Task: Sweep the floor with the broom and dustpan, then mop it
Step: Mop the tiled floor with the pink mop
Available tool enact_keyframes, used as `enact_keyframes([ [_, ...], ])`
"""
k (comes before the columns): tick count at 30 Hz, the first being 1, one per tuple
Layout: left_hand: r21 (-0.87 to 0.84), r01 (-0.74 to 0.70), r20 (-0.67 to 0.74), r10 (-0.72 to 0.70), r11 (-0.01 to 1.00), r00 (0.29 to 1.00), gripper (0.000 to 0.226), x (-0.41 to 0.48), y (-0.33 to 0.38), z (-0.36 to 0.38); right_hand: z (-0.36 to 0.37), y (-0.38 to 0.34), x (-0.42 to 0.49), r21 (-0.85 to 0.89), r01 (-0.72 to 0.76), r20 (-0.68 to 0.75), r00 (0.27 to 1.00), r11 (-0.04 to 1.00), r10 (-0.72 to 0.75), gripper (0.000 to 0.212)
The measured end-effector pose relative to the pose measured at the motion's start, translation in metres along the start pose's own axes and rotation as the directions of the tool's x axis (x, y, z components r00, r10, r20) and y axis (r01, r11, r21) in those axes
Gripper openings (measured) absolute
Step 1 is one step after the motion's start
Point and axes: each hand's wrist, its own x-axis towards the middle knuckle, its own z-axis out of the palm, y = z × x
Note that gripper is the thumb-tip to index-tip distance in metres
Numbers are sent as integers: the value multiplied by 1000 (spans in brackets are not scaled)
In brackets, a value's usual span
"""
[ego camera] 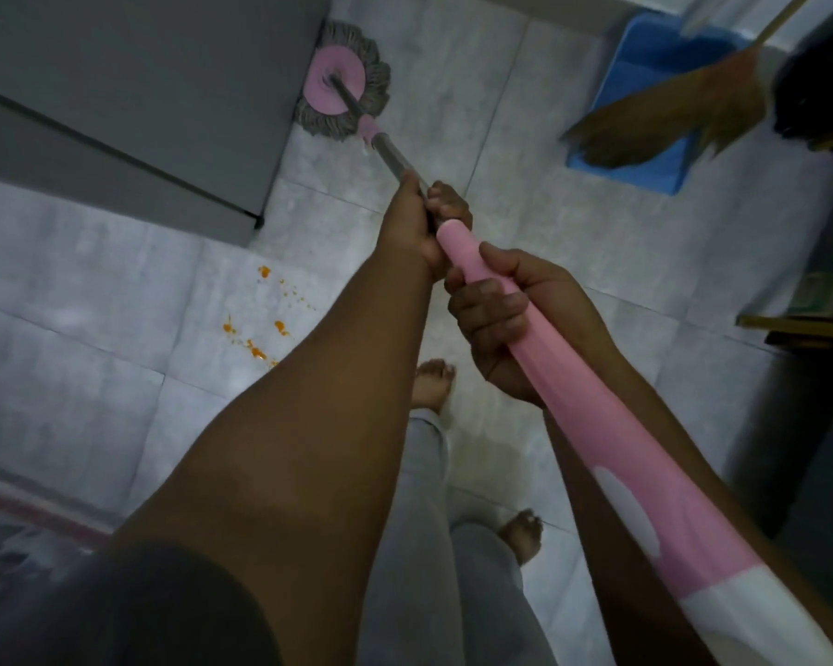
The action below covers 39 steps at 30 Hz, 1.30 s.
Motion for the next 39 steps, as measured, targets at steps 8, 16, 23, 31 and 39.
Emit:
enact_keyframes([
  [8, 40, -4, -15, 5, 999, 1000, 50, -31, -96, -50, -65, 46, -76, -35, 44, -62, 997, 998, -46, 32],
  [16, 59, 34, -20, -33, 998, 999, 47, -93, -215, -128, -144, 129, -176, -70, 25, -130, 991, 997, -34, 28],
  [23, 106, 57, -114, -45, 993, 993, 50, -120, -236, -149, -159, 159, -195, -36, 21, -147, 989, 999, -27, 34],
  [31, 187, -7, -130, 32, 982, 991, 47, -63, -148, -94, -107, 91, -116, -80, 6, -132, 991, 997, -17, 29],
  [39, 220, -87, -130, 118, 972, 985, 48, 11, -16, -18, -28, 3, 5, -145, 5, -84, 996, 989, -18, 28],
])
